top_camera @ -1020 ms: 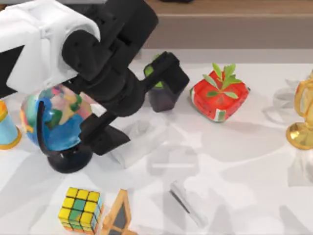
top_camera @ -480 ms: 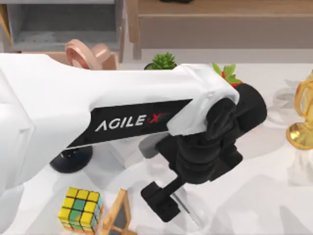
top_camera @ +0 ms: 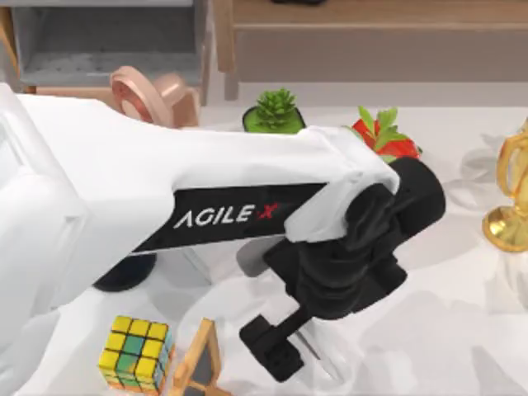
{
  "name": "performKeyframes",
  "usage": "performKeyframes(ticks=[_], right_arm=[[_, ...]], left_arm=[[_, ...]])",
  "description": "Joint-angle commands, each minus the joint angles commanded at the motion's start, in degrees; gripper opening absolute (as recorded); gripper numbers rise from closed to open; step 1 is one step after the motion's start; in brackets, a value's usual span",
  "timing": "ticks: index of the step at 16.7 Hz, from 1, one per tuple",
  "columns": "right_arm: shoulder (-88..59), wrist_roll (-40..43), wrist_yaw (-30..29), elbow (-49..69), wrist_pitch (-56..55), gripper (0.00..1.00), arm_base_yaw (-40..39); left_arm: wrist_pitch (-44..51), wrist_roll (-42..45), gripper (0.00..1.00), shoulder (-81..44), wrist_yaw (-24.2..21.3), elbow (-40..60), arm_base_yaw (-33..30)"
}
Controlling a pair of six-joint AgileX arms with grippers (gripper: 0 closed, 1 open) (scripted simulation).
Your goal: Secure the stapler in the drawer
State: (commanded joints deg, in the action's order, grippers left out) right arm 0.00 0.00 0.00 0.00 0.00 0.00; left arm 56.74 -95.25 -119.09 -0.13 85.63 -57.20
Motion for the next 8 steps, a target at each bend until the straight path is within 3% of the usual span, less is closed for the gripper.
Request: performKeyframes(ticks=[7, 8], right_arm=[[0.0, 0.0, 0.0, 0.0, 0.0, 1.0, 0.0], [0.0, 0.0, 0.0, 0.0, 0.0, 1.0, 0.0]], left_arm=[[-5.75, -0.06, 1.0, -2.32, -0.02, -3.44, -0.09], [-5.75, -0.06, 0.92, -2.32, -0.02, -3.44, -0.09]])
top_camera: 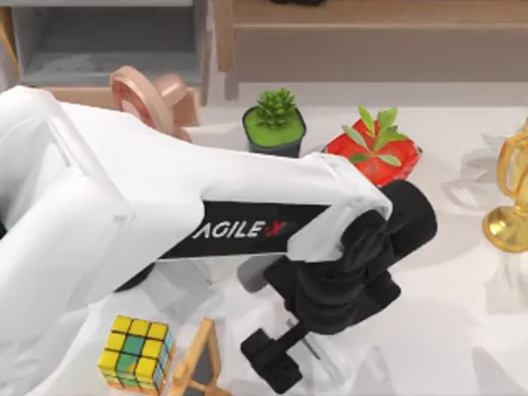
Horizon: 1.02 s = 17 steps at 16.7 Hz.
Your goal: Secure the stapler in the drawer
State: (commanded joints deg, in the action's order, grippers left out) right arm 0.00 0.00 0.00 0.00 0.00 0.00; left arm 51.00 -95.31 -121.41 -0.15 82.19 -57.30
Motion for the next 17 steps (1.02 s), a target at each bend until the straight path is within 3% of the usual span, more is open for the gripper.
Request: performKeyframes(ticks=[12, 17], right_arm=[[0.0, 0.0, 0.0, 0.0, 0.0, 1.0, 0.0], [0.0, 0.0, 0.0, 0.0, 0.0, 1.0, 0.0]], left_arm=[[0.0, 0.0, 0.02, 0.0, 0.0, 0.0, 0.0], [0.0, 0.0, 0.0, 0.0, 0.0, 0.0, 0.0]])
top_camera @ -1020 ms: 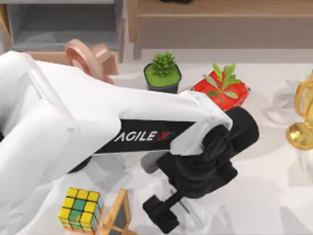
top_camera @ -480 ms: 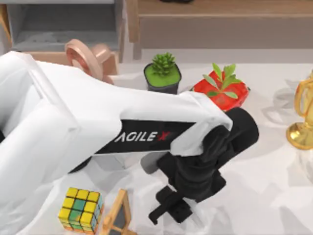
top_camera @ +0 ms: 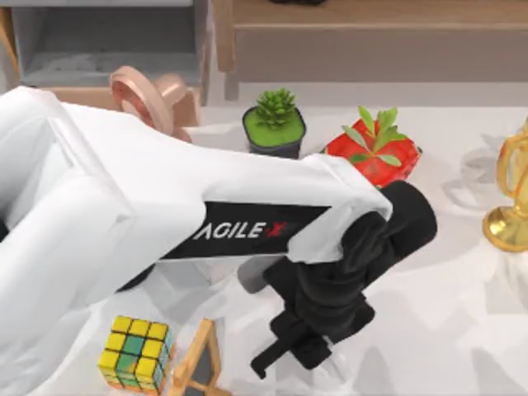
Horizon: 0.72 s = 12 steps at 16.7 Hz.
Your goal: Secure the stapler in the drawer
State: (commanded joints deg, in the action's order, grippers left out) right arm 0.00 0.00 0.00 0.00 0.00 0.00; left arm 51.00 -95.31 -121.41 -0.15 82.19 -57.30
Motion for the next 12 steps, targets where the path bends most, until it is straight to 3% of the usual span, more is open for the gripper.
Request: performKeyframes(ticks=[12], right_arm=[[0.0, 0.0, 0.0, 0.0, 0.0, 1.0, 0.0]], left_arm=[[5.94, -0.03, 0.0, 2.56, 0.02, 3.47, 0.03]])
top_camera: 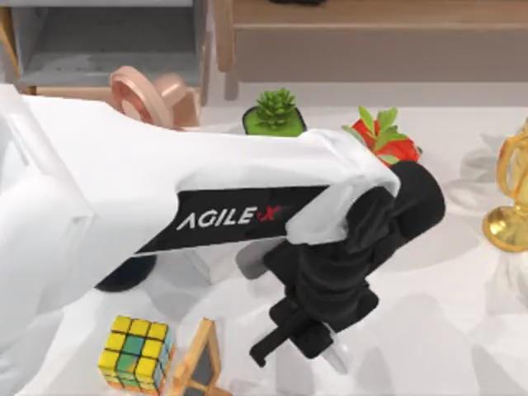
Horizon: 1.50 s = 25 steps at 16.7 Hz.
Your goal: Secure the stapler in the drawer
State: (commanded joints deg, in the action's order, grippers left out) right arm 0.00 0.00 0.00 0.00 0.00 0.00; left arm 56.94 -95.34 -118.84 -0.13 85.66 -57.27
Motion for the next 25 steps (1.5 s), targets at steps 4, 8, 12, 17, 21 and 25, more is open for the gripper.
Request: performKeyframes(ticks=[4, 8, 12, 17, 21, 25], right_arm=[[0.0, 0.0, 0.0, 0.0, 0.0, 1.0, 0.0], [0.0, 0.0, 0.0, 0.0, 0.0, 1.0, 0.0], [0.0, 0.0, 0.0, 0.0, 0.0, 1.0, 0.0], [0.0, 0.0, 0.0, 0.0, 0.0, 1.0, 0.0], [0.0, 0.0, 0.0, 0.0, 0.0, 1.0, 0.0], [0.0, 0.0, 0.0, 0.0, 0.0, 1.0, 0.0]], left_arm=[[-0.14, 0.06, 0.0, -0.26, 0.0, -0.15, 0.02], [1.14, 5.6, 0.0, 1.22, -0.19, 4.67, 4.1], [4.71, 18.89, 0.0, 2.83, 0.06, 14.9, 14.4], [12.22, 42.44, 0.0, 1.83, 2.14, 30.3, 32.74], [18.84, 63.32, 0.0, -2.55, 4.52, 42.24, 48.72], [24.08, 83.24, 0.0, -10.48, 5.53, 52.52, 62.49]])
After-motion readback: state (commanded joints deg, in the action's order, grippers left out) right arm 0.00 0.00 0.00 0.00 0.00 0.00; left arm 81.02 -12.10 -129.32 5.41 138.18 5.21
